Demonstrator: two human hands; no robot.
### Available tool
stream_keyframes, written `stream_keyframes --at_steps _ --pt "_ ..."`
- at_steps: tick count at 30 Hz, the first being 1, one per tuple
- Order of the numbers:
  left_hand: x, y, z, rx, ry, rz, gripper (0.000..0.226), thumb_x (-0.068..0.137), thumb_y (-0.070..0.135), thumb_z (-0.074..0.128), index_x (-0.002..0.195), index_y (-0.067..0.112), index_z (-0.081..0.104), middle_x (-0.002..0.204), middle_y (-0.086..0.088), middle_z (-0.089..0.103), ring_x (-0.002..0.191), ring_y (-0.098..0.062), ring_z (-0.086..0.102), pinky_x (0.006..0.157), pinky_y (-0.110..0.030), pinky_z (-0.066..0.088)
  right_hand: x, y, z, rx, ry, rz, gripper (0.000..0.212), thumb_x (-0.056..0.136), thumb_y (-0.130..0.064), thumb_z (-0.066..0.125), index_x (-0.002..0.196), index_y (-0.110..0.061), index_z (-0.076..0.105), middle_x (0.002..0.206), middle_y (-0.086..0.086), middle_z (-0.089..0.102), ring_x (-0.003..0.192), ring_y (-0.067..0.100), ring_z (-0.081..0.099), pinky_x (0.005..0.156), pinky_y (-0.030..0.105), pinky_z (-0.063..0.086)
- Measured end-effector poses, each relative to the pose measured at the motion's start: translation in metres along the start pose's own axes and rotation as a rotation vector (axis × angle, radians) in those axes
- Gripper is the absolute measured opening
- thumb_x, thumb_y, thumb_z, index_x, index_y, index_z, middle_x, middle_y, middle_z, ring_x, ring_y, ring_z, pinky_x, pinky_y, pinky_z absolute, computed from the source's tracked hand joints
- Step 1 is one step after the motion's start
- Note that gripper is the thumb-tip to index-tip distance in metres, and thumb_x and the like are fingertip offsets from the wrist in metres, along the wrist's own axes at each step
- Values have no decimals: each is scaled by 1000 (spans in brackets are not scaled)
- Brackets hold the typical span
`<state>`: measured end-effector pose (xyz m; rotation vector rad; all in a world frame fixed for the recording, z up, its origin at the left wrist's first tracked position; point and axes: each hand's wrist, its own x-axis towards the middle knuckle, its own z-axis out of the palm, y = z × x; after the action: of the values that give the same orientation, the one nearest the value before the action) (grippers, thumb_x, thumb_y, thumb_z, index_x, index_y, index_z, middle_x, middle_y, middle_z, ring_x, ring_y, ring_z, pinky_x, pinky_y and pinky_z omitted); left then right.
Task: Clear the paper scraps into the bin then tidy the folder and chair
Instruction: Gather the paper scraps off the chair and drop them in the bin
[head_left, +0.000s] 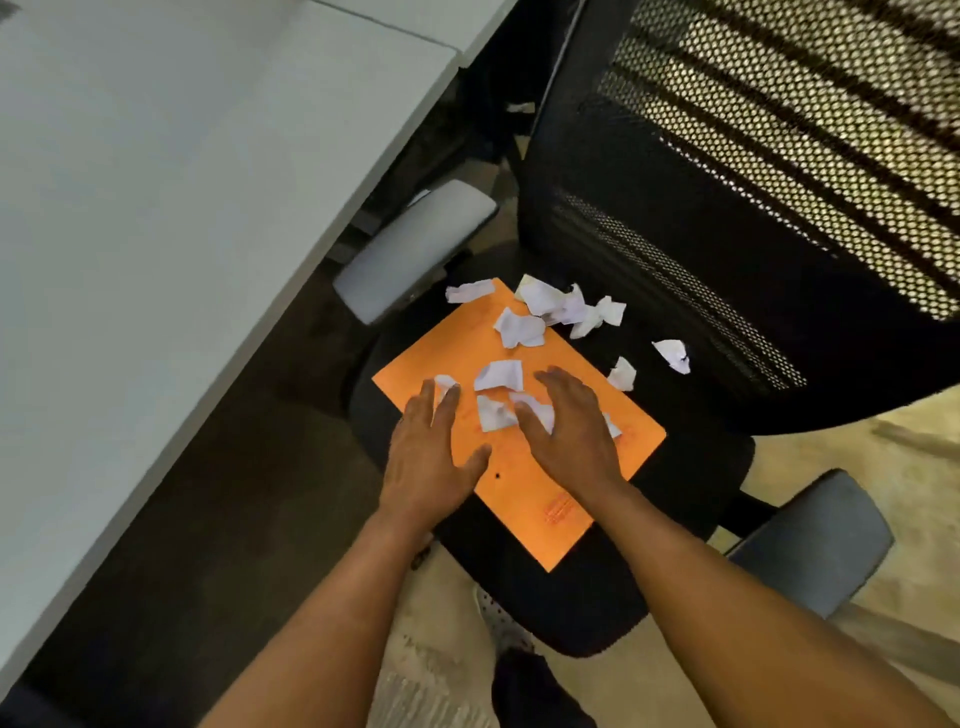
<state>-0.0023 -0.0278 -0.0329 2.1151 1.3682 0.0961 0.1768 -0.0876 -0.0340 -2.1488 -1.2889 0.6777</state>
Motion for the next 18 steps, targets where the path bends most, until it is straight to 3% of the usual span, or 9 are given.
stream_keyframes --at_steps 5,10,14,18 --pt "74 10 13 163 -4 64 89 79 62 60 151 34 15 163 -7 0 149 -30 3 117 -50 13 47 67 -37 -144 123 179 75 83 -60 58 143 -18 38 149 9 37 137 28 32 107 52 34" --pt "151 10 14 307 62 111 87 72 70 59 145 44 19 160 -6 12 143 -37 18 109 -60 26 118 83 -37 -306 150 -40 84 75 -69 60 139 -18 42 142 8 46 132 29 40 104 52 35" --pt "202 13 23 299 -18 69 80 75 71 51 142 55 10 162 -6 8 139 -43 31 99 -56 41 169 78 -22 -322 40 -64 97 67 -81 51 144 -25 32 148 6 38 135 30 35 104 55 35" --pt "219 17 42 280 -82 72 74 77 75 43 143 49 21 160 -9 18 139 -37 33 102 -51 39 197 73 -3 -353 -77 -3 94 67 -82 50 147 -39 23 155 6 24 140 34 24 106 59 28"
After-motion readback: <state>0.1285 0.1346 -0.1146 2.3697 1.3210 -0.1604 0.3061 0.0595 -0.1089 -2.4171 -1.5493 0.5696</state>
